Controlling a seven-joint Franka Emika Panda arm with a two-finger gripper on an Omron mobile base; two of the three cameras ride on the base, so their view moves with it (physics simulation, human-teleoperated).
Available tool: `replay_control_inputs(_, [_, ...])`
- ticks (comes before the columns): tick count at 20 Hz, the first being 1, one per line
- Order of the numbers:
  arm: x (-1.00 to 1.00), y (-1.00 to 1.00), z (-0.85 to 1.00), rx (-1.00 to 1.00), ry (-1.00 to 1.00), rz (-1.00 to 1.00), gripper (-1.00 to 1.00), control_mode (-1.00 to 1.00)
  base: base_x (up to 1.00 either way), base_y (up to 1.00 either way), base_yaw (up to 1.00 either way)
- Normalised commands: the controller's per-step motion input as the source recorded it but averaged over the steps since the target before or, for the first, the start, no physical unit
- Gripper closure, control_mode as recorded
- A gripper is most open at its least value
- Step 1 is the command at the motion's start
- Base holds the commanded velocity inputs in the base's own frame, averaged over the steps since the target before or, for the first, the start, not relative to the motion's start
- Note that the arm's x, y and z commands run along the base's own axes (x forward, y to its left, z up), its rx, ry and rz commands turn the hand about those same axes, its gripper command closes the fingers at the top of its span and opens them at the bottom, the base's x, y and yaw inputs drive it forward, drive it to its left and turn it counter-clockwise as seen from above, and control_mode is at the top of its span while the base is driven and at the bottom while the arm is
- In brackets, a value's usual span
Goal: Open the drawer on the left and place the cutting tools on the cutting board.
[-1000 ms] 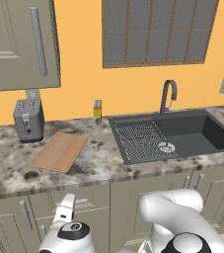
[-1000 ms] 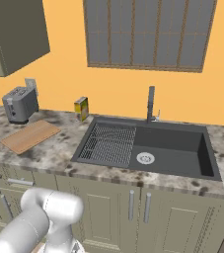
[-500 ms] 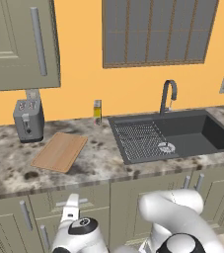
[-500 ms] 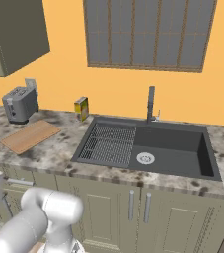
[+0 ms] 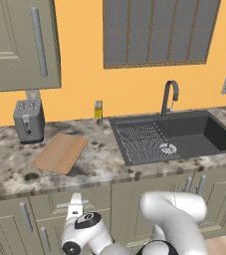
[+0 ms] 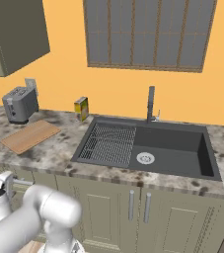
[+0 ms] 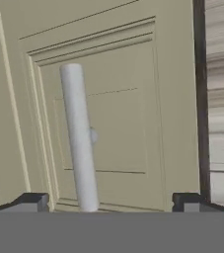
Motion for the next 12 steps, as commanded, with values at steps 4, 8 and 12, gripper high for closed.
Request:
replay_control_inputs(4, [0.36, 0.01, -0.47, -0.08, 0.00, 0.01, -1.00, -1.00, 0.00, 0.00, 0.00])
replay_control_inputs(8, [0.44, 0.08, -0.36, -0.08, 0.00, 0.00, -1.00, -1.00, 0.00, 0.00, 0.00])
replay_control_inputs(12, [0.45, 0.06, -0.22, -0.04, 0.00, 0.00, -1.00, -1.00, 0.00, 0.00, 0.00])
